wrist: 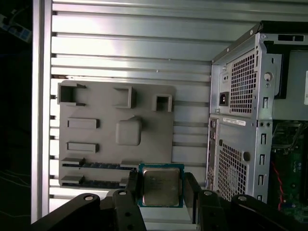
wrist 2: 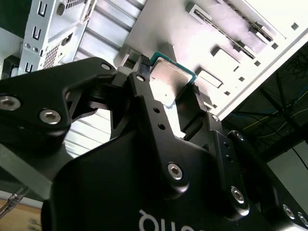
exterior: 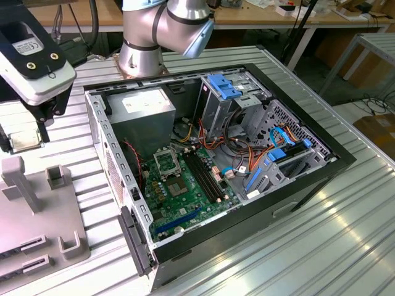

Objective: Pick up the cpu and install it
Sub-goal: 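Pick up the cpu and move it towards the insertion slot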

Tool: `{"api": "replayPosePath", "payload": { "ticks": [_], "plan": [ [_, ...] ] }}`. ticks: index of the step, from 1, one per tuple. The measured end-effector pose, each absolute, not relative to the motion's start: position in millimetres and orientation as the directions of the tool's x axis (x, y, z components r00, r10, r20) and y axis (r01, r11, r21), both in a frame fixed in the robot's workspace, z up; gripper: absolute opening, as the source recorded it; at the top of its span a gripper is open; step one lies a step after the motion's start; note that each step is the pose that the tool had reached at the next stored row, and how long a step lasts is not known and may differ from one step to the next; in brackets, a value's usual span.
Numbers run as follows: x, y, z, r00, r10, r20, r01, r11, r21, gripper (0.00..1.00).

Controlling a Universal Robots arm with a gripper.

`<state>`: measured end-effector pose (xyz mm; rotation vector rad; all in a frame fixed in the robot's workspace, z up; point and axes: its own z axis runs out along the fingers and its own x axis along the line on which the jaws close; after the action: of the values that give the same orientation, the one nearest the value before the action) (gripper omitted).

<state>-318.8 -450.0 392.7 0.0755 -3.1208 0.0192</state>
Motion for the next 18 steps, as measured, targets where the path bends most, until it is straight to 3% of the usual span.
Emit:
{"api": "replayPosePath", "payload": {
  "ticks": [18],
  "plan": [
    [-300,-450,393,-0.999,-0.048,0.02,-0.048,0.999,-0.012,0.47]
  ]
}}
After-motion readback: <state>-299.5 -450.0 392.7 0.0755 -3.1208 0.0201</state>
